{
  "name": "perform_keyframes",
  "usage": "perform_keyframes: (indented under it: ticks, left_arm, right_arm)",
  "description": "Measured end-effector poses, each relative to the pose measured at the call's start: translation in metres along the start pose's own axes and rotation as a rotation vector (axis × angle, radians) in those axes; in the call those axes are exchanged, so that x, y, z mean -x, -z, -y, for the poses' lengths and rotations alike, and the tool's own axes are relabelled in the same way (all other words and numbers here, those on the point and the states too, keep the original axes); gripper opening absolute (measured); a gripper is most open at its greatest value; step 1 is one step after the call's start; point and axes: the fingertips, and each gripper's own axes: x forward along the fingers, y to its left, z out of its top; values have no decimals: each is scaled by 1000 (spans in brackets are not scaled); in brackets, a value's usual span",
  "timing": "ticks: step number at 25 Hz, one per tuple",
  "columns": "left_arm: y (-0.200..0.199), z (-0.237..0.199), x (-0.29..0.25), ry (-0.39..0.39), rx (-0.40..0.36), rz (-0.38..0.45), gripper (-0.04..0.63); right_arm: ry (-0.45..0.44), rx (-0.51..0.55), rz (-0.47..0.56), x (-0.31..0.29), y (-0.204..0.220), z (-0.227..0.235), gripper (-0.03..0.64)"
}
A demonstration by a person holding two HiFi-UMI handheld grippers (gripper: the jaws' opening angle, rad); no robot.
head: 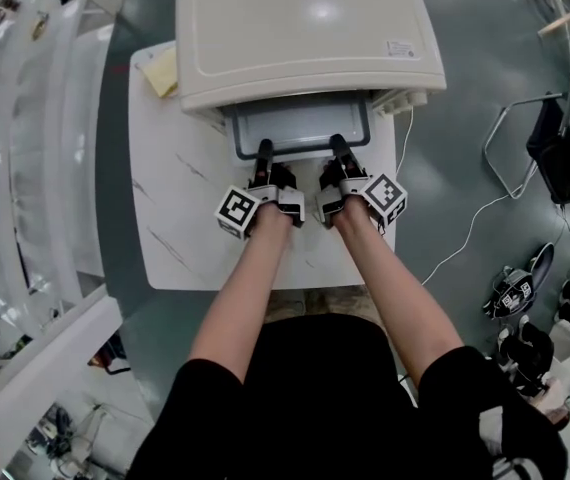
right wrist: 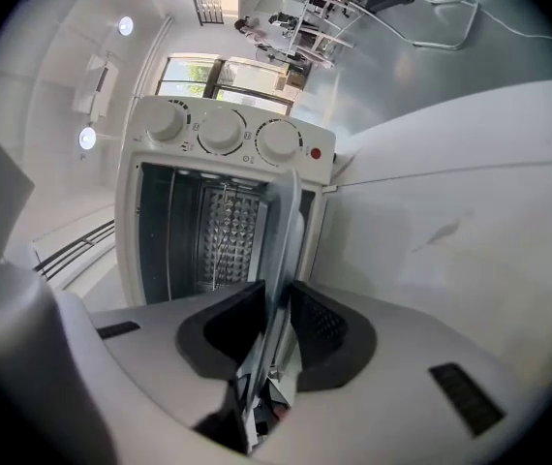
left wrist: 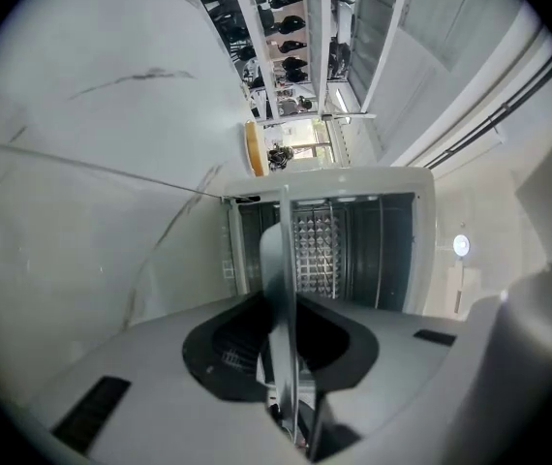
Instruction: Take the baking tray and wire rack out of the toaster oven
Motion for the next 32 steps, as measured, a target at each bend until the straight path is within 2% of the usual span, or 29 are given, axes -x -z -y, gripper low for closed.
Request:
perform_keyframes:
  ticks: [4,9,14,22,28,32]
  left_arm:
    - [10,-8,24,-27,16,-8,77]
    - [19,0,44,35,32,-7,75]
    - [29,2,66,35,20,-51,78]
    - [37,20,98,76,32,-77,78]
    - [33,13,125,41,77,-65,78]
    - [20,11,144,42,63,-76,77]
  right_arm:
    - [5,-9,-12,21,7,6,98]
    - [14,-12,-24,46,14,11,97]
    - [14,-40,-16,69,20,13,97]
    - [2,-19,-24,100,30,0,97]
    - [17,26,-49,114,43,-10,95]
    - [19,36,-68,120,63,-15,92]
